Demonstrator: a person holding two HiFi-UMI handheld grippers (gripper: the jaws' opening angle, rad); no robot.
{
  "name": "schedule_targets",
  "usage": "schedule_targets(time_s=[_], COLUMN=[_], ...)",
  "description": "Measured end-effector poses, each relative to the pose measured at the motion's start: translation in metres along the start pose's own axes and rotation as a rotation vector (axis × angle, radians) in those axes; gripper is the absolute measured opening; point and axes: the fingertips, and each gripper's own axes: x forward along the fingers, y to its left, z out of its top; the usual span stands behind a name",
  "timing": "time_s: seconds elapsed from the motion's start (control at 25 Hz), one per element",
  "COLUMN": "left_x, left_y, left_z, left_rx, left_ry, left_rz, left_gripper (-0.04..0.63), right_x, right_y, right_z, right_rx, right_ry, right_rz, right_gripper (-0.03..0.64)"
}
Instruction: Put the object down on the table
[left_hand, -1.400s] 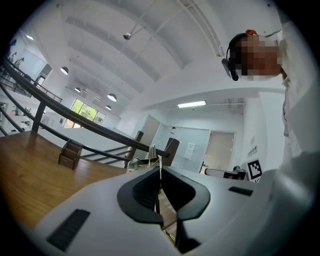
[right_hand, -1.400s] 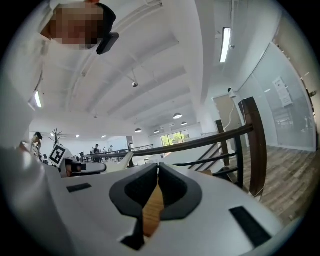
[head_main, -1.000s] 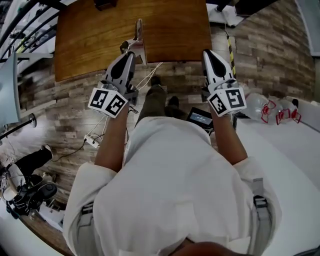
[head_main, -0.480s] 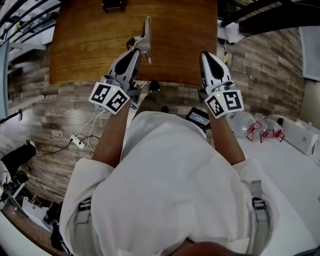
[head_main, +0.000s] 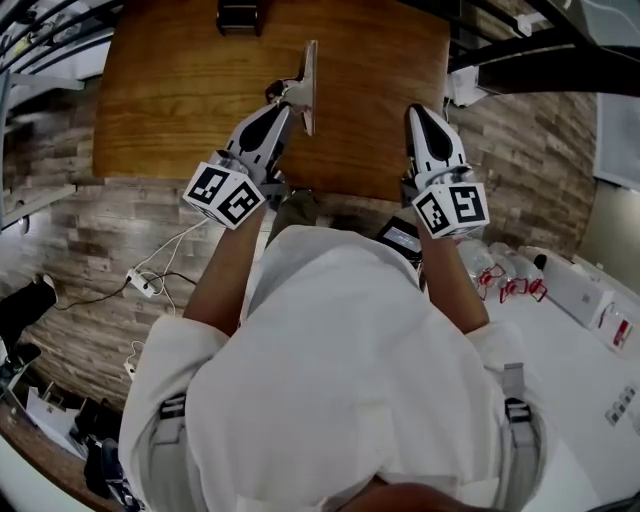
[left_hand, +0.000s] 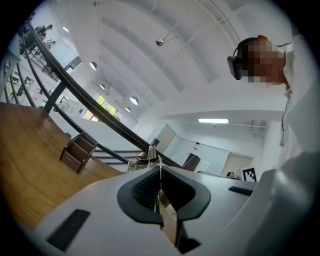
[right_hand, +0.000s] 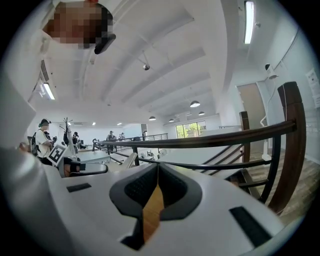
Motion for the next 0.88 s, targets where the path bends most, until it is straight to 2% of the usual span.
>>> schedule_targets(time_s=[0.16,0.28,0.56,0.88], left_x=[0.009,0.025,0.056,0.082], left_y=[0.007,0.011,0.017,0.036], left_z=[-0.001,-0.007,-0.027,-0.056], left_rx=[-0.009,-0.027,-0.16,-0.34], left_ry=[-0.005,0.0,-0.022,-0.01], left_rz=[0.027,0.043,0.148,0.216], left_gripper=[0.021,0.021,0.021,0.021], right_x=[0.015,0.027,0.043,0.051], right_y=[-0.014,-0.037,-0.079,-0.123], right_z=[0.008,0.009,0.004,-0.002], right_rx=[-0.043,-0.038,-0.02,-0.006], right_ry=[-0.011,-0.021,-0.018,-0.016], right_rz=[0.028,0.042,0.138,0.138], right_gripper=[0.026,0.026,0.026,0.026])
